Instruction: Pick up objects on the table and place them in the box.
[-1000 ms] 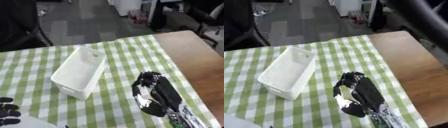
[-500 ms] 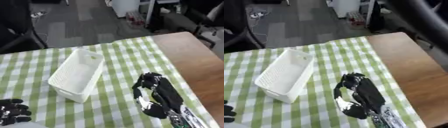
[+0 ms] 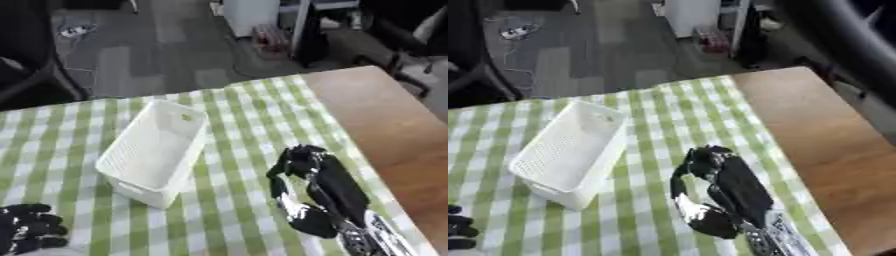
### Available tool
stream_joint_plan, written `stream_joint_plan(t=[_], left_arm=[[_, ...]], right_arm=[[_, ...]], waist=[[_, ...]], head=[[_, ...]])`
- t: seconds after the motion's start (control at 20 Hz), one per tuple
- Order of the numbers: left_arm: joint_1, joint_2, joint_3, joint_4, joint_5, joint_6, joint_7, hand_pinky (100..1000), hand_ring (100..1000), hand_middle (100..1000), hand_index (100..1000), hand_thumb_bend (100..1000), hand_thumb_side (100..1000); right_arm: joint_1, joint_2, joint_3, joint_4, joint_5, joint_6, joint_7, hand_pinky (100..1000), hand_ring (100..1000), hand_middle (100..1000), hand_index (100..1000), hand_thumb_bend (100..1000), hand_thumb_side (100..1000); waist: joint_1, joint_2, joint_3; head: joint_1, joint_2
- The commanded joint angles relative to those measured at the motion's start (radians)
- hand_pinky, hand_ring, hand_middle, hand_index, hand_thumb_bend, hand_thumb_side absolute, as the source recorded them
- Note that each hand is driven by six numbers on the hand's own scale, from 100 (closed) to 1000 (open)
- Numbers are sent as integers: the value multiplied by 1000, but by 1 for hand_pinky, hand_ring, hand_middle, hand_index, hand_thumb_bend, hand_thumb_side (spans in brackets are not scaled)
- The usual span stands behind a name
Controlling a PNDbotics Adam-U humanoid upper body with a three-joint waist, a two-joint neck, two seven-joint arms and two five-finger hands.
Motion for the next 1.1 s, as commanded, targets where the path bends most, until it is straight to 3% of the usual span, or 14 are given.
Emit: stream_joint_plan(t=[0.05,0.55,0.65,0.7,0.75,0.8,1.05,1.1], left_arm=[[-4,18,1,-2,-16,-58,-74,989,978,907,994,342,1000],[24,7,1,71,-173,-58,-53,990,924,902,1000,348,1000],[26,5,4,74,-217,-58,-27,911,837,856,987,337,1000],[26,5,6,70,-243,-58,-8,800,738,820,973,319,1000],[28,6,8,65,-273,-58,17,815,749,823,974,321,1000],[29,6,15,58,-307,-58,48,677,638,793,963,290,980],[50,6,45,88,-530,-58,208,636,629,807,994,310,969],[55,2,50,103,-569,-58,234,593,597,780,984,284,967]], right_arm=[[-7,-16,-9,-14,-4,-3,1,509,391,455,561,100,1000],[-1,-10,-6,-14,3,2,0,508,390,455,562,100,1000],[1,-10,-6,-14,4,3,0,508,390,455,561,100,1000],[1,-9,-7,-14,5,4,-1,508,390,454,559,100,1000],[2,-9,-7,-14,5,4,-1,508,390,455,559,100,1000],[3,-9,-7,-14,6,5,-1,508,390,454,558,100,1000],[6,-7,-8,-14,9,7,-2,508,390,454,556,100,1000],[7,-7,-8,-14,10,7,-2,508,390,454,555,100,1000]], waist=[[5,-8,1],[2,-9,7],[2,-10,8],[2,-10,9],[2,-11,10],[2,-11,11],[1,-13,15],[1,-13,15]], head=[[7,-17],[8,-14],[6,-13],[6,-12],[6,-11],[6,-10],[2,-8],[2,-8]])
